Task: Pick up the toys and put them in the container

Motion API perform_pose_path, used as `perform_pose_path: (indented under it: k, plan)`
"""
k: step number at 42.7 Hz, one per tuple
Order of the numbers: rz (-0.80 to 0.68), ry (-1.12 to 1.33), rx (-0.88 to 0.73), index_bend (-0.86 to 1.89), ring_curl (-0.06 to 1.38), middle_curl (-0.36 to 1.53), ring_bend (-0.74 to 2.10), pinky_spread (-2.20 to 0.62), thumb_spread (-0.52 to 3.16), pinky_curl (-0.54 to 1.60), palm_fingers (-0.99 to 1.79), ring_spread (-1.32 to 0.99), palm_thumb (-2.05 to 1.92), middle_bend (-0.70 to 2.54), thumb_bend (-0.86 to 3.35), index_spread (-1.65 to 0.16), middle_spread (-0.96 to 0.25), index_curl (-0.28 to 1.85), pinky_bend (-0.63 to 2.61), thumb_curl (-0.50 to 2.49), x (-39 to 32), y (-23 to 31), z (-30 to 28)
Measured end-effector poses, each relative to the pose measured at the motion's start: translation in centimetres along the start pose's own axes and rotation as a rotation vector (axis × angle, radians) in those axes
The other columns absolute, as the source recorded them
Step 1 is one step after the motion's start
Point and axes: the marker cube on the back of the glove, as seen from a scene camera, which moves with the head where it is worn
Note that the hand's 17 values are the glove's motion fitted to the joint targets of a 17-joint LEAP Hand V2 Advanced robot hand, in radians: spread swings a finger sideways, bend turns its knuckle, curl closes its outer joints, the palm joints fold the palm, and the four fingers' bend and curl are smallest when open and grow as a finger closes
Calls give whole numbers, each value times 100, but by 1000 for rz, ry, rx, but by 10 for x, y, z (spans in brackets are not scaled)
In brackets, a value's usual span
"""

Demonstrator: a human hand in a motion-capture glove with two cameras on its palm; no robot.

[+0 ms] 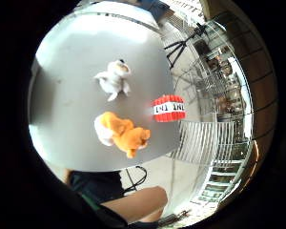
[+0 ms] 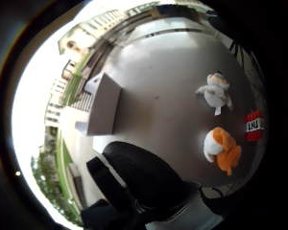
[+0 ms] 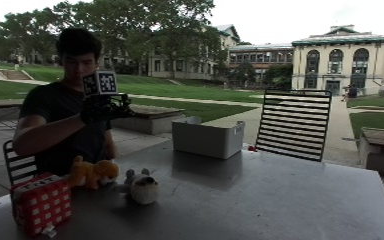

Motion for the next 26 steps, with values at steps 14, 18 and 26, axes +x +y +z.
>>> perform_pose_path:
  k: [14, 18, 26]
  plan:
    - [139, -6, -149, 24, 13, 34, 17, -6, 89, 30, -1, -20, -17, 23, -12, -19, -3, 40, 32, 9, 100, 56, 117]
    - [168, -10, -212, 24, 13, 35, 17, -6, 88, 30, -1, -21, -16, 24, -12, -19, -3, 42, 31, 9, 105, 66, 138]
    - [178, -14, -306, 31, 13, 39, 16, -6, 91, 30, 6, -21, -10, 32, -7, -19, -4, 45, 24, 12, 109, 78, 174]
